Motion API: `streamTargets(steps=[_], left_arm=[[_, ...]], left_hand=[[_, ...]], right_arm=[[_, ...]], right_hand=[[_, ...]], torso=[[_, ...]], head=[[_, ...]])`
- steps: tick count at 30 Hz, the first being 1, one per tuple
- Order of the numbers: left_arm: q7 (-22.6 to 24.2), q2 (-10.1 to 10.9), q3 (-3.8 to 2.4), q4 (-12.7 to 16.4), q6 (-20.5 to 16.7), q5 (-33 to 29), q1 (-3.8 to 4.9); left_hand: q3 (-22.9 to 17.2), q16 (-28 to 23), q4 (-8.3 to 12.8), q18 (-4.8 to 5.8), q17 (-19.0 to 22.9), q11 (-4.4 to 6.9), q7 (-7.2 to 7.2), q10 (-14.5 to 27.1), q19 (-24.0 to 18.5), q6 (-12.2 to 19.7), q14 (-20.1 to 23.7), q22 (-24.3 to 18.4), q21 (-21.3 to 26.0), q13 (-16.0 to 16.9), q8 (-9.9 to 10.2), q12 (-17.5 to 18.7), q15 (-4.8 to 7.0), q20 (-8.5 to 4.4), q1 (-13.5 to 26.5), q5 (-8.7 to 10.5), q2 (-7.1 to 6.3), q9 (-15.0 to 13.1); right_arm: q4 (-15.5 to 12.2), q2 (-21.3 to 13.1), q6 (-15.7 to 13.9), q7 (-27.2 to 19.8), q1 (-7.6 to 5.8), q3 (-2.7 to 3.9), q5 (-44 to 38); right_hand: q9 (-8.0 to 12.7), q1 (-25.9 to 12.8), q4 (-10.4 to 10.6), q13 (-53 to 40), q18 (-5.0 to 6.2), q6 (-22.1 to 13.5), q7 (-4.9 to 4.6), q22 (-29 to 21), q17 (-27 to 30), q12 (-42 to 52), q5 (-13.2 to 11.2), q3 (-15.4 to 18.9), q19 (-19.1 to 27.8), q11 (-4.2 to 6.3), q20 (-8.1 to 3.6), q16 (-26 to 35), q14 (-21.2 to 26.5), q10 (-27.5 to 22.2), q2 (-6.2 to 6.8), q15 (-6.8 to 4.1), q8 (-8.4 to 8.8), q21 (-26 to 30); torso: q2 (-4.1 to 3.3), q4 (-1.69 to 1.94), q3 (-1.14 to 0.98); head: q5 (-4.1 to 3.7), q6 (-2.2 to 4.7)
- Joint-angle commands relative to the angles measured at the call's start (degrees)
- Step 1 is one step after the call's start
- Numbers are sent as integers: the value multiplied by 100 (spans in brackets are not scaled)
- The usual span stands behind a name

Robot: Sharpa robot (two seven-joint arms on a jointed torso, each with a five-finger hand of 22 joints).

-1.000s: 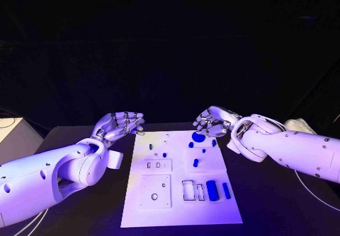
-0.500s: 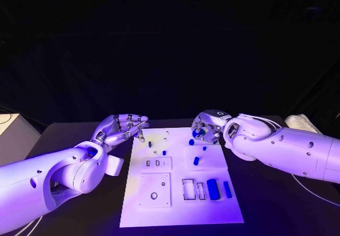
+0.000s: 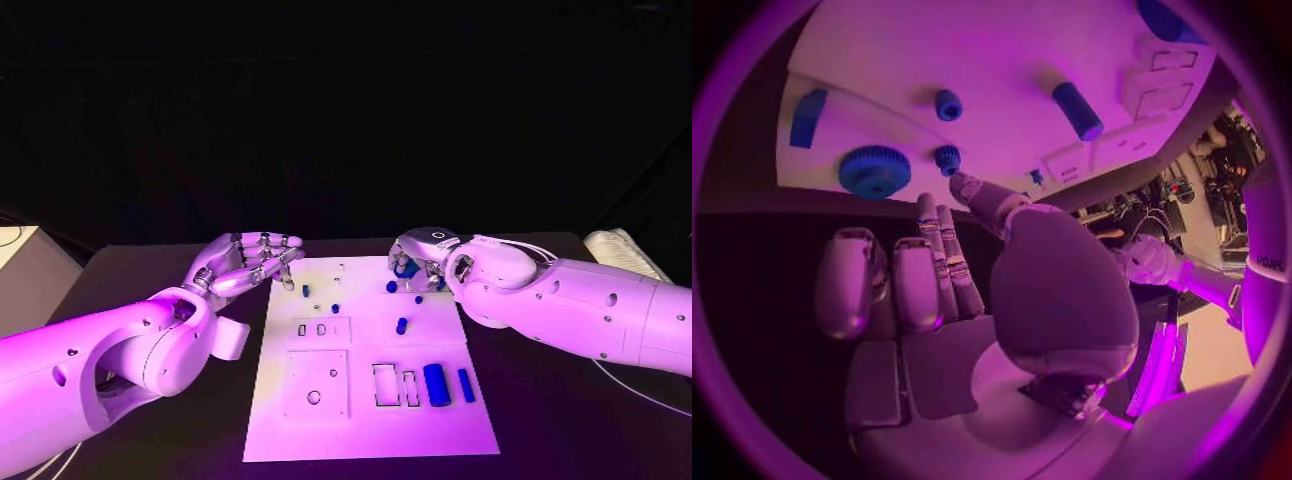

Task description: Assemble the parts on the task board

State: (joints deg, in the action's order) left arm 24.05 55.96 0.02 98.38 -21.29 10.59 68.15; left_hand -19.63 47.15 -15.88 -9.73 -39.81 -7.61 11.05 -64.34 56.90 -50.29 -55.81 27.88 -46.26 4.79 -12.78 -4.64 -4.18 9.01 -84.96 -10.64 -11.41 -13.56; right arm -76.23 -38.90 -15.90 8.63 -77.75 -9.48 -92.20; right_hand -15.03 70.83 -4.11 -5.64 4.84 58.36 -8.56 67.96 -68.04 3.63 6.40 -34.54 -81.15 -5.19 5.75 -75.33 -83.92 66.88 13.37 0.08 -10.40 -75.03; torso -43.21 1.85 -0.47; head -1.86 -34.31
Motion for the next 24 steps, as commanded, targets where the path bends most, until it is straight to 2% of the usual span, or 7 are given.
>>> streamTargets(steps=[1,13,24], left_arm=[[6,9,-9,30,108,38,21],[-11,39,-15,51,109,29,56],[15,55,-18,53,63,-83,71]], left_hand=[[-24,29,-6,-68,-7,0,-3,-14,-46,-16,-3,5,-20,7,-13,11,29,12,34,37,-38,-5],[-25,41,-11,-69,-12,-3,2,-9,-53,-12,-1,27,-53,8,-10,12,28,13,46,38,-39,-9],[-36,53,-9,-70,-16,-7,9,1,-62,-5,-1,53,-91,8,-7,15,27,14,45,34,-29,-13]], right_arm=[[5,18,237,117,21,-5,-204],[40,66,256,129,58,-8,-211],[61,100,247,157,62,-7,-212]], right_hand=[[-13,15,45,3,-73,-37,3,25,-12,-8,-31,1,-41,0,10,-40,-273,-57,45,23,16,-35],[-24,12,59,-2,-78,-29,5,68,-24,-1,-33,3,-51,2,16,-58,-271,-54,31,22,11,-65],[-46,-12,110,-8,-106,-24,-2,242,-84,1,-3,5,-105,-3,27,-130,-276,-65,-9,25,6,-188]], torso=[[-34,14,1],[-62,25,-1],[-77,19,-6]], head=[[-5,-5],[6,-20],[26,-33]])
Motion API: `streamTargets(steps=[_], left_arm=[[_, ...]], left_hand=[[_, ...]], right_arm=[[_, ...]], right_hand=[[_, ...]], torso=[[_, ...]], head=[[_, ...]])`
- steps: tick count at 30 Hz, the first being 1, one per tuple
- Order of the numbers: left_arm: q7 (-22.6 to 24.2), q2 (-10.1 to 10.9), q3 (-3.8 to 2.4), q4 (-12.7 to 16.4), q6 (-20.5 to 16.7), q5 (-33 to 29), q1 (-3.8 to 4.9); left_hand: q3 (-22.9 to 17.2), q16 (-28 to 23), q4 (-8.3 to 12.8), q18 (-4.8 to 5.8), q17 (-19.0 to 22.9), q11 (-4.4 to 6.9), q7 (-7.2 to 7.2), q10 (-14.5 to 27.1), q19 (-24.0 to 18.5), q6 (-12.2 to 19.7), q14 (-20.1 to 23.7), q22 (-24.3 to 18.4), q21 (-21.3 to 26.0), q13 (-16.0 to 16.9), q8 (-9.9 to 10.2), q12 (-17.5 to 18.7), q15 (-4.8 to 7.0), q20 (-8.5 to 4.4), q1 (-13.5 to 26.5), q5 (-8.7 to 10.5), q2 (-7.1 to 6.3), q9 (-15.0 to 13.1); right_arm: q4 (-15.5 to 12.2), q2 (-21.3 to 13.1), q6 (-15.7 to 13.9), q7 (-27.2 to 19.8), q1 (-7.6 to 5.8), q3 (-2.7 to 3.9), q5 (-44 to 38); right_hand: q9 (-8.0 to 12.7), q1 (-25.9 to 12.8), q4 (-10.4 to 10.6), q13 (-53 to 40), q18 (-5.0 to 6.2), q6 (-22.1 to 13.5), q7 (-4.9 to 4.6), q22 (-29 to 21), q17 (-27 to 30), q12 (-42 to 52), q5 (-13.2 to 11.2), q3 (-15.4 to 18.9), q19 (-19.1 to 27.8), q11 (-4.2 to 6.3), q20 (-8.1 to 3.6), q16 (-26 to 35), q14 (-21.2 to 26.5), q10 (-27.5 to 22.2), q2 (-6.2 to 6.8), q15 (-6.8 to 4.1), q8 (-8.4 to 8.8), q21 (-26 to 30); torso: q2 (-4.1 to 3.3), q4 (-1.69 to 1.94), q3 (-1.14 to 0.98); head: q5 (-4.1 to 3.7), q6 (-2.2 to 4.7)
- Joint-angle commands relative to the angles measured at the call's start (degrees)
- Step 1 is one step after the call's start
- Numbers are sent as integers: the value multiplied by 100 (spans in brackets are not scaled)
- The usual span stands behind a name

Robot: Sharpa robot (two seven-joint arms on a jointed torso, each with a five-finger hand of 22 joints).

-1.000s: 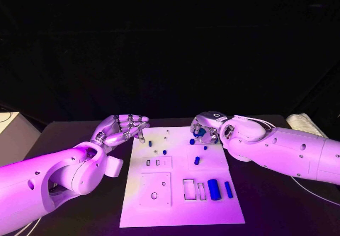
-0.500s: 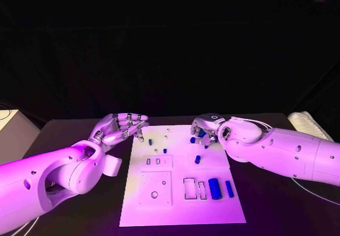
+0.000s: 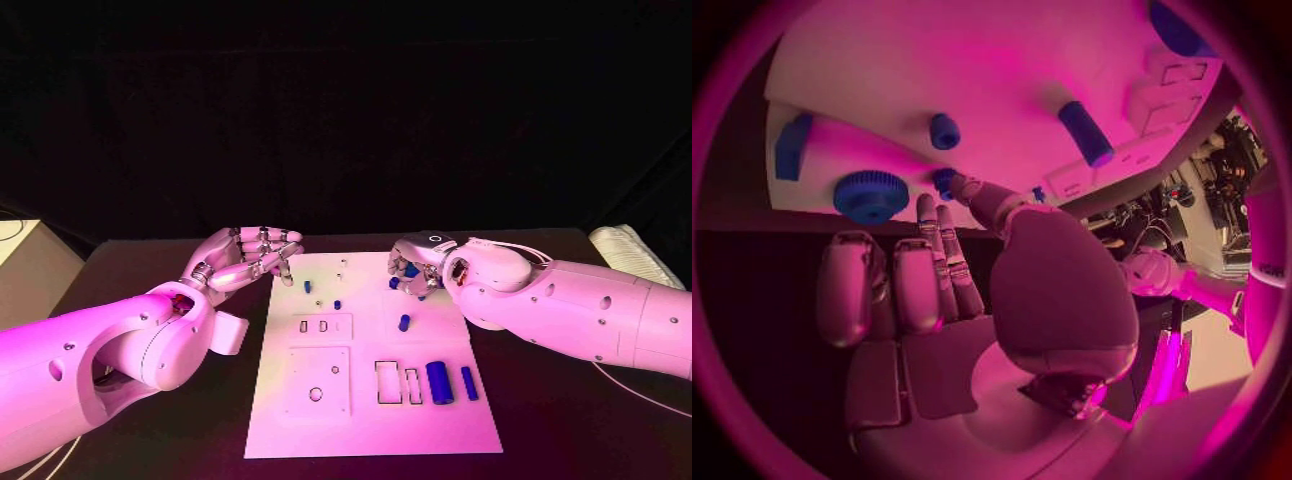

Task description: Assemble the parts on the task board

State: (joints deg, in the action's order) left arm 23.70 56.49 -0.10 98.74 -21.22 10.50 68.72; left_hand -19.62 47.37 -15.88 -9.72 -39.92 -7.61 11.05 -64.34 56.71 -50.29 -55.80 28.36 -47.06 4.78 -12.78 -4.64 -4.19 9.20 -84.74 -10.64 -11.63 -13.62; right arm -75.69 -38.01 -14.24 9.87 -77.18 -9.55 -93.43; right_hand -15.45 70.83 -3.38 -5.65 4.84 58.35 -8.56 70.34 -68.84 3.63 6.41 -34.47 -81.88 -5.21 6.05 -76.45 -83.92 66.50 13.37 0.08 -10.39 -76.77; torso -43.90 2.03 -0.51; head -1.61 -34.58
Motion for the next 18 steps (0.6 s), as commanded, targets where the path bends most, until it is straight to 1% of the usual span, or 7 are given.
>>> streamTargets(steps=[1,10,15,18], left_arm=[[49,3,-6,16,57,-80,15],[42,8,-6,21,72,-98,31],[36,16,-6,24,74,-99,44],[31,19,-6,24,76,-99,55]], left_hand=[[-37,31,-9,-70,-5,-7,9,1,-42,-6,-1,5,-11,9,-7,16,28,-5,23,34,-7,-8],[-47,35,-6,-70,-6,-9,11,5,-49,-3,2,18,-31,10,-5,16,27,-4,17,31,1,-10],[-53,38,-5,-70,-7,-10,11,4,-54,-3,2,26,-42,11,-6,15,27,-4,15,31,7,-12],[-53,38,-5,-70,-7,-10,11,4,-54,-3,2,26,-42,11,-6,15,27,-4,15,31,7,-12]], right_arm=[[9,15,82,33,4,0,-90],[73,86,121,10,5,0,-89],[84,109,127,-1,7,0,-86],[91,126,159,12,8,0,-85]], right_hand=[[-8,-17,46,-9,-106,-25,-4,10,-1,2,0,-3,-32,-3,-1,-21,-274,-25,-16,26,7,-18],[-31,-32,89,-23,-112,-5,7,68,-25,18,6,-16,-42,6,3,-58,-272,21,-57,24,-6,-59],[-57,-31,111,-38,-121,35,22,131,-35,30,-2,-31,-57,22,0,-84,-269,81,-82,14,-31,-102],[-71,-37,127,-44,-124,56,30,157,-45,30,-3,-38,-62,29,-3,-99,-269,104,-94,8,-44,-120]], torso=[[-4,-2,-1],[-23,5,0],[-25,-9,1],[-26,-9,3]], head=[[4,-11],[21,-25],[29,-34],[29,-32]])
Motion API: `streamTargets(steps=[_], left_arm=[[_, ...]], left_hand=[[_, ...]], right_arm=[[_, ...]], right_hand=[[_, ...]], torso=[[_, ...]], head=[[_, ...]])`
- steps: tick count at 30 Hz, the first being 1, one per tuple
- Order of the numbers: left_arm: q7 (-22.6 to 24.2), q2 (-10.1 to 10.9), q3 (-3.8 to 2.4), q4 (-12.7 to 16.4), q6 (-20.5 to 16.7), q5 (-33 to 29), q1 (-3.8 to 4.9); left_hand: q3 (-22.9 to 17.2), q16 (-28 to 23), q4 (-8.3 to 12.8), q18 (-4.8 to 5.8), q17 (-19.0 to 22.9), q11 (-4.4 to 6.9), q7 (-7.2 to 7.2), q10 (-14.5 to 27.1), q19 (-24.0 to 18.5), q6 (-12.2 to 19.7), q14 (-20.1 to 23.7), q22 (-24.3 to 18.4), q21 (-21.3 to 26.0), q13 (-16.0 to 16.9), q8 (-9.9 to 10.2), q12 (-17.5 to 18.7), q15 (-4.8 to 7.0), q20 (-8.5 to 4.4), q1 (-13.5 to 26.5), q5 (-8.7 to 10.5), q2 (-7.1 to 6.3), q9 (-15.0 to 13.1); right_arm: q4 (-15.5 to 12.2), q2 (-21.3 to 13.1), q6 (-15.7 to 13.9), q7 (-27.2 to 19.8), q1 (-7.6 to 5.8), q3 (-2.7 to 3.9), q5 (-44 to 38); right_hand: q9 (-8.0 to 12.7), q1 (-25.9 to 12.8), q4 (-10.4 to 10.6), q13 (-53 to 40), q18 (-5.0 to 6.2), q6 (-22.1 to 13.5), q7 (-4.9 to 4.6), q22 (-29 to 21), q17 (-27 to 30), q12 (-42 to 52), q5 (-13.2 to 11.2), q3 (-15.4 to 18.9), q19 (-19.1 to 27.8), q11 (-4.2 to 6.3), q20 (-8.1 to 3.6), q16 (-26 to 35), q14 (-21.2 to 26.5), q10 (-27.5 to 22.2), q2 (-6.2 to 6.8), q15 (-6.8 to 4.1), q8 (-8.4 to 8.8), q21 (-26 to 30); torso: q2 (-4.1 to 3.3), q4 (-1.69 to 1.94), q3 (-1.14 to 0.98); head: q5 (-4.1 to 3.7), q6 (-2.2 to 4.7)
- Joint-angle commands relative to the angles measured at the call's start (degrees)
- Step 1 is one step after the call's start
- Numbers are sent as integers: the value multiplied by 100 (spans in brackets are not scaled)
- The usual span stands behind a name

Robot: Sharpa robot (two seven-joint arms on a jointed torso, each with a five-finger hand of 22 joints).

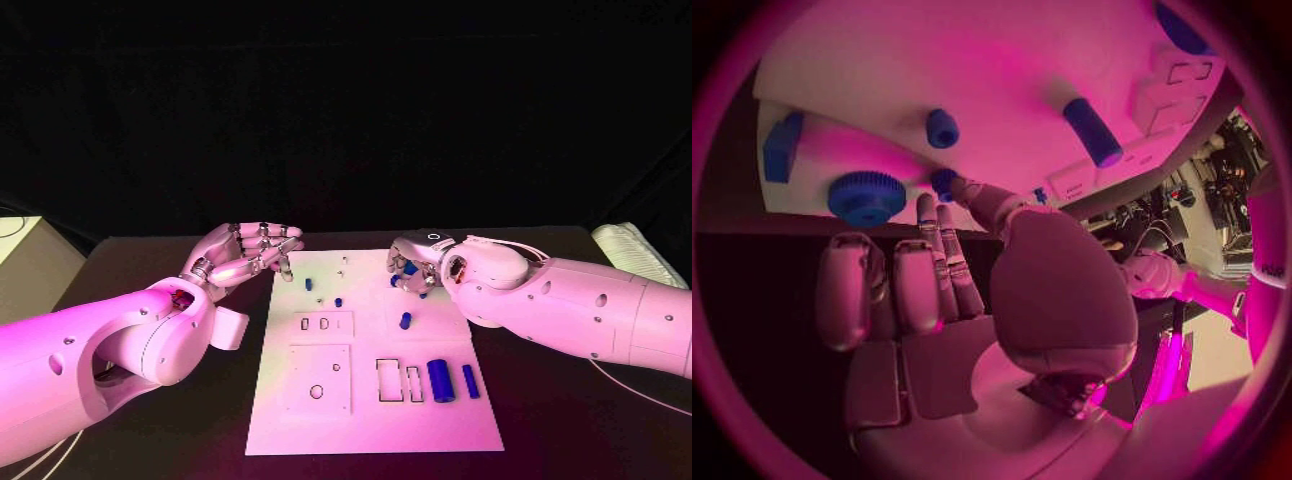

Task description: Assemble the parts on the task board

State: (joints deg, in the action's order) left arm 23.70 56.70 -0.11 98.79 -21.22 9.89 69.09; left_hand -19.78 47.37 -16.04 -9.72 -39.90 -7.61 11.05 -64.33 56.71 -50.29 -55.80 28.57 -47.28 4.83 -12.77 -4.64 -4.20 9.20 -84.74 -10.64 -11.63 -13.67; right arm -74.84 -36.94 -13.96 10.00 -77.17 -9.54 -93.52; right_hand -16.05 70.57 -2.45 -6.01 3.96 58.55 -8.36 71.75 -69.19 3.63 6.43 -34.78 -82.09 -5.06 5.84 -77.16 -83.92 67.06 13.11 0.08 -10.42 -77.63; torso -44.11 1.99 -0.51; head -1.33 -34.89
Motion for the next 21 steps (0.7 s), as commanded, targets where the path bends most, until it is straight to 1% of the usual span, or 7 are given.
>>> streamTargets(steps=[1,3,8,10,11,14,21], left_arm=[[30,-2,-5,19,78,-38,22],[27,-2,-5,20,83,-38,29],[18,4,-5,20,90,-38,43],[15,7,-5,19,94,-38,47],[13,8,-5,19,97,-38,49],[8,12,-5,19,104,-38,54],[-2,22,-5,23,115,-38,64]], left_hand=[[-43,42,13,-71,-9,-9,10,3,-58,-5,2,12,-30,7,-7,13,27,-4,12,31,11,-9],[-43,42,13,-71,-9,-9,10,3,-58,-5,2,12,-30,7,-7,13,27,-4,12,31,11,-9],[-43,42,13,-71,-9,-9,10,3,-58,-5,2,12,-30,7,-7,13,27,-4,12,31,11,-9],[-50,46,16,-71,-10,-8,10,0,-63,-8,1,21,-43,8,-9,11,28,-3,7,33,15,-12],[-50,46,16,-71,-10,-8,10,0,-63,-8,1,21,-43,8,-9,11,28,-3,7,33,15,-12],[-50,46,16,-71,-10,-8,10,0,-63,-8,1,21,-43,8,-9,11,28,-3,7,33,15,-12],[-50,46,16,-71,-10,-8,10,0,-63,-8,1,21,-43,8,-9,11,28,-3,7,33,15,-12]], right_arm=[[13,24,137,0,7,-1,-77],[23,33,146,2,8,-1,-76],[46,53,192,26,9,-1,-85],[53,59,202,39,9,-1,-100],[55,62,202,45,9,-1,-109],[59,69,194,61,9,-1,-140],[78,106,116,136,10,-1,-216]], right_hand=[[-18,-8,37,-9,-37,51,17,24,-12,28,-2,-13,-43,18,15,-32,-269,54,-74,5,-50,-41],[-29,-4,42,-12,-38,73,21,33,-7,27,3,-21,-43,22,13,-35,-267,66,-82,2,-64,-46],[-68,38,42,-28,-43,131,43,81,-13,34,20,-73,-48,45,0,-59,-262,143,-130,-16,-103,-78],[-101,99,18,-42,-50,179,62,126,-10,39,-14,-134,-58,66,-14,-71,-258,210,-177,-33,-138,-108],[-125,146,-8,-51,-54,205,72,159,-13,38,-80,-186,-64,79,-24,-83,-256,256,-204,-46,-160,-129],[-158,215,-55,-64,-61,224,77,203,-9,32,-113,-261,-71,93,-37,-95,-253,307,-239,-56,-182,-158],[-183,284,-127,-70,-67,210,67,243,-1,15,-107,-321,-77,93,-44,-104,-248,324,-232,-60,-186,-183]], torso=[[-5,-5,3],[-6,0,6],[-10,-1,0],[-7,-2,0],[-6,-3,2],[-7,-7,1],[-13,-4,-1]], head=[[1,-1],[-1,-2],[3,-9],[1,-11],[3,-12],[7,-12],[8,-5]])
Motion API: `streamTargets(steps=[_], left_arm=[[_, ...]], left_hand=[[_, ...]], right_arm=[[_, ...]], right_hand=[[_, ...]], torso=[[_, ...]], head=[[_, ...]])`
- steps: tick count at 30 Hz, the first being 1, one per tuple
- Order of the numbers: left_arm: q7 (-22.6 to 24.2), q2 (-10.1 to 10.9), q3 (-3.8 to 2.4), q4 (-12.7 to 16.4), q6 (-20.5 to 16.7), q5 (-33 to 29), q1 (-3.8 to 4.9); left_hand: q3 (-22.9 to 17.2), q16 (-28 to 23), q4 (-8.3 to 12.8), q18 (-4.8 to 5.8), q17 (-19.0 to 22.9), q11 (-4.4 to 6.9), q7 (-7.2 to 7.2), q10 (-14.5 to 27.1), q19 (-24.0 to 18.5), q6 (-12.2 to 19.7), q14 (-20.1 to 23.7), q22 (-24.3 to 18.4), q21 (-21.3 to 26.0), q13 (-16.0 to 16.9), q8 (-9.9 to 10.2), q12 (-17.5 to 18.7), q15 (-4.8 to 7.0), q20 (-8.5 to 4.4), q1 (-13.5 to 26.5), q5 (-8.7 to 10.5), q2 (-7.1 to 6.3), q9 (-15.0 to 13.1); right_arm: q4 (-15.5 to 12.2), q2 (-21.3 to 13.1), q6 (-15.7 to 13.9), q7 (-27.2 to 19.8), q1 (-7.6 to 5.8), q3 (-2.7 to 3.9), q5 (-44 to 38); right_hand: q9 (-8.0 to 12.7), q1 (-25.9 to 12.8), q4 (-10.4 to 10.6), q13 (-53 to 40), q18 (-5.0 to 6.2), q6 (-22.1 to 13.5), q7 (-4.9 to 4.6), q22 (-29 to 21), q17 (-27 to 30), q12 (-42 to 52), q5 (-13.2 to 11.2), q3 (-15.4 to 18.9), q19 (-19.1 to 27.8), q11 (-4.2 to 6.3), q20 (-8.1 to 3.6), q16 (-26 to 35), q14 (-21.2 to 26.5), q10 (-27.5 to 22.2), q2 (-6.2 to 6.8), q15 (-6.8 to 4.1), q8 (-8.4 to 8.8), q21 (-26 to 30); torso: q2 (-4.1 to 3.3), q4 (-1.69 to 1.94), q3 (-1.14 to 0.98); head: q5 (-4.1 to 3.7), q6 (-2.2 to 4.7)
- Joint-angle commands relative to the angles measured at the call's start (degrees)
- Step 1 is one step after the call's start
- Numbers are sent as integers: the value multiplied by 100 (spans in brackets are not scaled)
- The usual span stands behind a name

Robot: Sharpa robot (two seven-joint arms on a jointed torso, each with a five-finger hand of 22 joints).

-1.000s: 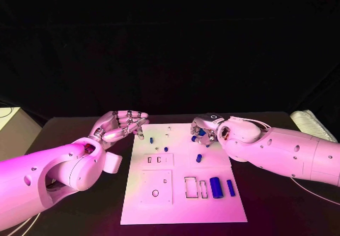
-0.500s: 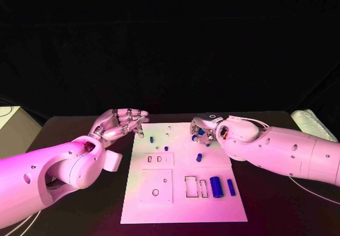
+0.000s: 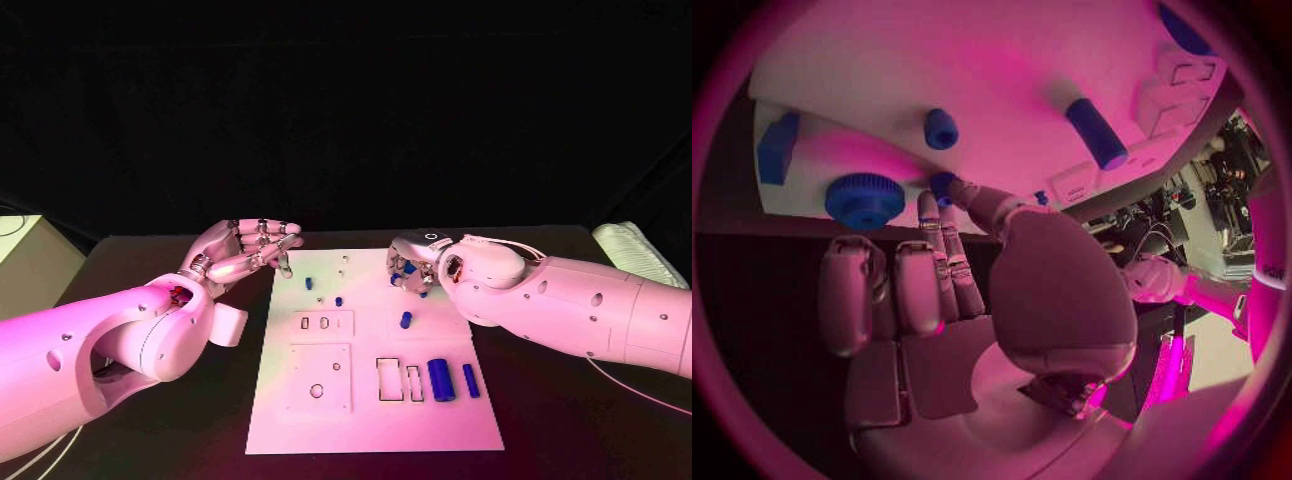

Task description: Assemble the parts on the task board

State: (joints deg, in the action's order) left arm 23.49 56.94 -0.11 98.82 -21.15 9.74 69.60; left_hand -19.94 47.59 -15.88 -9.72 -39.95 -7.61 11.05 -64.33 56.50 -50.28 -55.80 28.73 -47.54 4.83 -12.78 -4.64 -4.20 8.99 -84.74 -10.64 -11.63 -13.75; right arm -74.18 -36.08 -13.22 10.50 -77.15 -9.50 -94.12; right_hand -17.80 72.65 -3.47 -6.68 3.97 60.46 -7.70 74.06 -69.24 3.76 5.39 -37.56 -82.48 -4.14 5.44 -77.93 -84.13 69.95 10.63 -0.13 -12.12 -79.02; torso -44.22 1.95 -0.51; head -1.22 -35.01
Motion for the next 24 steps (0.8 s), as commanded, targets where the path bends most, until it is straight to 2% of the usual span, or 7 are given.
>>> streamTargets(steps=[1,5,13,14,17,21,24], left_arm=[[19,0,-5,21,110,-23,14],[15,1,-5,23,113,-23,17],[8,5,-5,11,122,-23,20],[7,5,-5,9,122,-23,20],[5,7,-5,2,122,-23,21],[6,8,-5,-5,122,-23,24],[7,6,-5,-8,120,-23,29]], left_hand=[[-38,27,1,-72,-6,-7,10,-3,-46,-10,1,12,-28,10,-10,9,29,18,6,36,16,-7],[-39,27,1,-73,-6,-7,10,-3,-48,-11,1,14,-30,10,-10,9,29,18,6,37,17,-7],[-39,27,1,-73,-6,-7,10,-3,-48,-11,1,14,-30,10,-10,9,29,18,6,37,17,-7],[-39,27,1,-73,-6,-7,10,-3,-48,-11,1,14,-30,10,-10,9,29,18,6,37,17,-7],[-39,27,1,-73,-6,-7,10,-3,-48,-11,1,14,-30,10,-10,9,29,18,6,37,17,-7],[-42,29,2,-73,-6,-7,10,-4,-52,-12,1,19,-38,11,-10,8,29,18,5,39,18,-9],[-45,30,3,-73,-6,-7,10,-5,-55,-12,2,24,-44,11,-11,7,29,18,3,40,19,-10]], right_arm=[[14,26,27,100,8,-4,-169],[5,49,-132,144,8,-5,-219],[-146,51,-688,208,1,5,-268],[-164,54,-726,217,-5,8,-272],[-202,91,-874,243,-28,18,-288],[-191,183,-1039,283,-49,29,-317],[-120,317,-1187,334,-60,36,-334]], right_hand=[[-8,76,-25,-3,-68,18,1,12,5,2,-3,-43,-37,1,-4,-27,-227,35,17,-39,-16,-44],[-26,121,-75,-10,-73,16,-7,43,4,2,20,-84,-43,0,-5,-36,-226,54,19,-37,-21,-64],[-58,161,-129,-32,-88,38,-10,130,0,14,90,-129,-72,7,-9,-53,-225,119,7,-43,-42,-121],[-62,144,-147,-28,-91,6,-24,146,-11,-8,98,-128,-75,-7,-7,-66,-227,85,48,-35,-26,-132],[-64,133,-149,-26,-94,-4,-28,161,-3,-14,89,-128,-80,-13,-4,-65,-225,74,58,-32,-21,-142],[-66,130,-148,-26,-95,-5,-29,170,-8,-14,84,-128,-83,-14,-3,-68,-226,73,60,-30,-20,-147],[-69,132,-151,-28,-96,-1,-28,176,-10,-11,87,-134,-85,-12,-2,-71,-227,79,56,-30,-23,-152]], torso=[[-2,0,1],[-6,1,0],[-3,-2,3],[-2,-3,4],[-5,-6,4],[-7,-6,1],[-22,6,1]], head=[[-4,8],[-2,16],[4,29],[5,38],[1,56],[3,62],[1,75]])
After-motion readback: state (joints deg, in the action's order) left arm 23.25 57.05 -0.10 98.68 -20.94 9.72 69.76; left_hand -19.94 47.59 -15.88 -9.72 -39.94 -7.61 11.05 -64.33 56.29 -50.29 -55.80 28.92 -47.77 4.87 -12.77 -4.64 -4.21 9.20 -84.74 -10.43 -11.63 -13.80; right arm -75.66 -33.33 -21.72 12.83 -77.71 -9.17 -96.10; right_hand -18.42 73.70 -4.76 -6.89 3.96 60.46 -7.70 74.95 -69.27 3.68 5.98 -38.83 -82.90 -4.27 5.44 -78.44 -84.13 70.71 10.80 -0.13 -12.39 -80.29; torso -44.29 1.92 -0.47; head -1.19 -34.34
